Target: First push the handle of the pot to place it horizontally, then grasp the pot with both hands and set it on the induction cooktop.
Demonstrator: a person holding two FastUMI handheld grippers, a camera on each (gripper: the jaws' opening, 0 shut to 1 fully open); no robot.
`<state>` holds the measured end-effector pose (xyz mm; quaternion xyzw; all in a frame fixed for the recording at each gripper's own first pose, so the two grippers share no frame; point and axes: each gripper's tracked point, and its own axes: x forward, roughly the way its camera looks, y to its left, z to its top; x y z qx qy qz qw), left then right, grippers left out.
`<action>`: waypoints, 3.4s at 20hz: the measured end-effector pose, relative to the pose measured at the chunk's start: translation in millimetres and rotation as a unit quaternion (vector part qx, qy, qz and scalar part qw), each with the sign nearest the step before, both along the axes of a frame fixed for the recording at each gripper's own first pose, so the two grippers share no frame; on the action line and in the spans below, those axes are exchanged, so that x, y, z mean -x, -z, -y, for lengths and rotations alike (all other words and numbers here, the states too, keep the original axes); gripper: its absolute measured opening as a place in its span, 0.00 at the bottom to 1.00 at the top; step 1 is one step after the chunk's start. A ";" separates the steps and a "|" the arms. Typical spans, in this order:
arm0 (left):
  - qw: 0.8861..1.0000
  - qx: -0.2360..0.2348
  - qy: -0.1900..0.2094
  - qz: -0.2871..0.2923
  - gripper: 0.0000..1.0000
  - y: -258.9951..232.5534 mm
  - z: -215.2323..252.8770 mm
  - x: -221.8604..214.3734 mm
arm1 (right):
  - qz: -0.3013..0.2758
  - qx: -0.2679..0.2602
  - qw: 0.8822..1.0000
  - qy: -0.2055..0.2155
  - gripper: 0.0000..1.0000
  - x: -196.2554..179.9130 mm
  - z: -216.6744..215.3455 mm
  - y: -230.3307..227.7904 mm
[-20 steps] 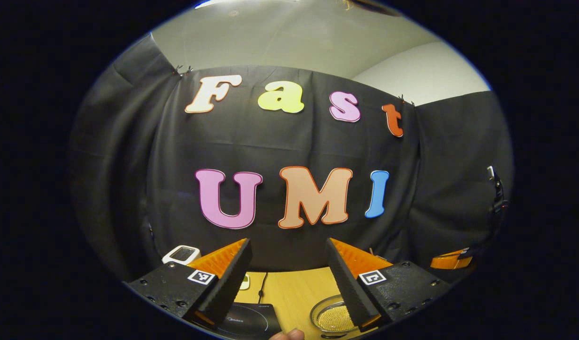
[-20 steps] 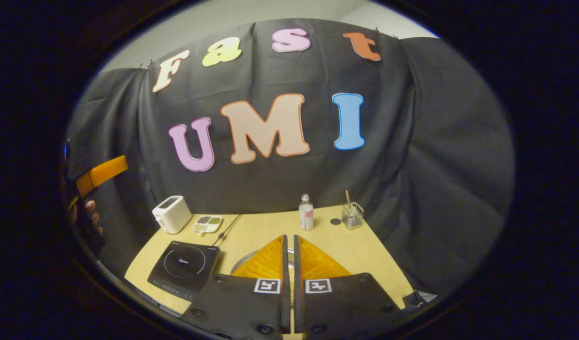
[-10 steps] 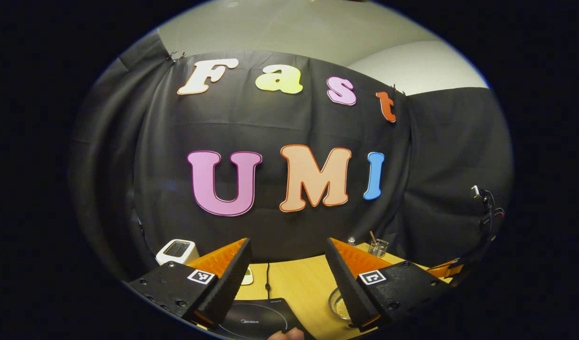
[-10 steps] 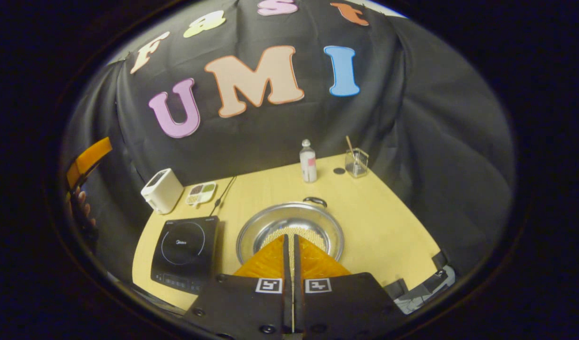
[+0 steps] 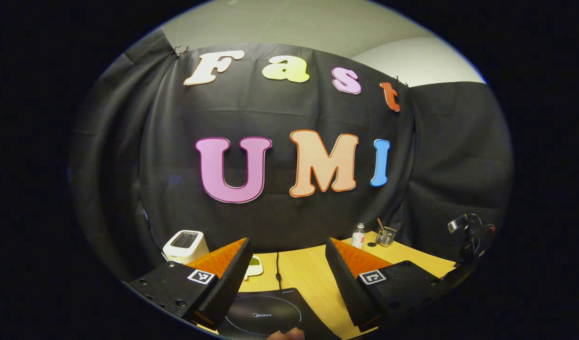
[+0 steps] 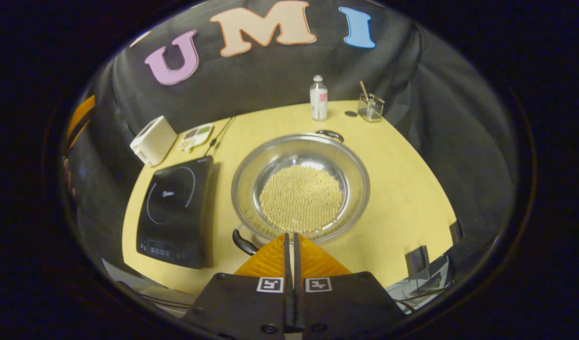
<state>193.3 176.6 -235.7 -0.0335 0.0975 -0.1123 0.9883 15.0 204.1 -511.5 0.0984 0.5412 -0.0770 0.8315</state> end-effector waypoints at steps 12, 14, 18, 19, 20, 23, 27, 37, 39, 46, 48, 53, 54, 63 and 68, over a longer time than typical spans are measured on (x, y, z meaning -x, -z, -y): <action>0.999 -0.001 -0.043 -0.028 0.95 25.4 -47.4 7.0 | -0.090 -0.001 0.995 -0.035 0.03 19.5 -26.6 67.9; 0.998 -0.002 -0.045 -0.031 0.95 28.6 -51.3 6.1 | -0.100 0.000 0.994 -0.046 0.03 20.5 -30.8 73.6; 0.998 -0.005 -0.051 -0.035 0.95 33.9 -56.7 2.4 | -0.104 -0.004 0.993 -0.052 0.03 14.3 -38.6 76.6; 0.998 -0.003 -0.051 -0.037 0.95 35.1 -56.5 1.6 | -0.103 -0.006 0.993 -0.051 0.03 12.7 -40.5 76.3; 0.998 -0.002 -0.049 -0.038 0.95 35.9 -55.9 0.6 | -0.103 -0.008 0.993 -0.051 0.03 10.0 -42.7 76.0; 0.998 -0.007 -0.050 -0.036 0.95 37.1 -59.0 -2.1 | -0.100 -0.018 0.993 -0.060 0.03 3.0 -57.0 76.0; 0.998 -0.013 -0.050 -0.034 0.95 38.0 -61.7 -8.3 | -0.097 -0.034 0.993 -0.064 0.02 -10.3 -74.3 75.6; 0.998 -0.021 -0.051 -0.038 0.95 40.2 -65.7 -15.2 | -0.084 -0.056 0.992 -0.078 0.03 -44.1 -102.3 79.2; 0.998 -0.024 -0.052 -0.037 0.95 39.4 -65.7 -16.1 | -0.080 -0.060 0.992 -0.080 0.03 -50.7 -105.7 80.3; 0.997 -0.037 -0.059 -0.037 0.95 34.7 -67.5 -9.2 | -0.069 -0.090 0.991 -0.064 0.03 -73.2 -121.0 83.2; 0.996 -0.043 -0.064 -0.037 0.95 32.4 -69.7 -4.7 | -0.063 -0.100 0.991 -0.058 0.03 -81.3 -125.9 83.5; 0.996 -0.056 -0.068 -0.028 0.95 18.5 -70.0 4.6 | -0.053 -0.107 0.991 -0.054 0.03 -89.0 -126.8 85.4; 0.996 -0.058 -0.066 -0.027 0.95 16.6 -67.7 5.1 | -0.049 -0.108 0.992 -0.052 0.02 -91.1 -125.3 83.2; 0.997 -0.024 -0.005 -0.074 0.92 40.4 -3.1 14.6 | 0.019 -0.058 0.998 -0.005 0.03 -92.4 -44.3 43.9; 0.989 0.017 0.017 -0.148 0.96 79.1 56.5 23.3 | 0.044 0.003 0.998 0.040 0.12 -94.7 57.0 29.1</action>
